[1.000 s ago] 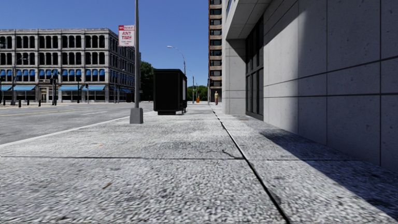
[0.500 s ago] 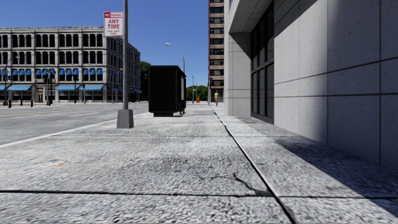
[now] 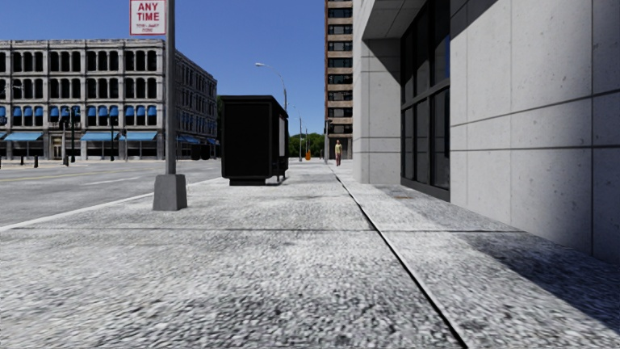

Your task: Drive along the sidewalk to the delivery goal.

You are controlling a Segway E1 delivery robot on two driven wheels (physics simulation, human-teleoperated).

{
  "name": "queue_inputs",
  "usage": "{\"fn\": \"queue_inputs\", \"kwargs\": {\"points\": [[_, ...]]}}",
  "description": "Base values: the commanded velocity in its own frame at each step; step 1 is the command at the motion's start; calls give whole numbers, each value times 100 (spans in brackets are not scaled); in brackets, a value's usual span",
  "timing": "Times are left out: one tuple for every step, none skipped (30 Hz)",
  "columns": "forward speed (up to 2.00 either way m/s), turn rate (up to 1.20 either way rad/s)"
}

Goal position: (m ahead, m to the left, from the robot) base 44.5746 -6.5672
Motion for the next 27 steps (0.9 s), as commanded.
{"fn": "queue_inputs", "kwargs": {"points": [[200, 0], [200, 0], [200, 0], [200, 0], [200, 0], [200, 0], [200, 0], [200, 0], [200, 0], [200, 0], [200, 0], [200, 0], [200, 0], [200, 0], [200, 0], [200, 0], [200, 0], [200, 0], [200, 0], [200, 0], [200, 0], [200, 0], [200, 0], [200, 0], [200, 0], [200, 0], [200, 0]]}}
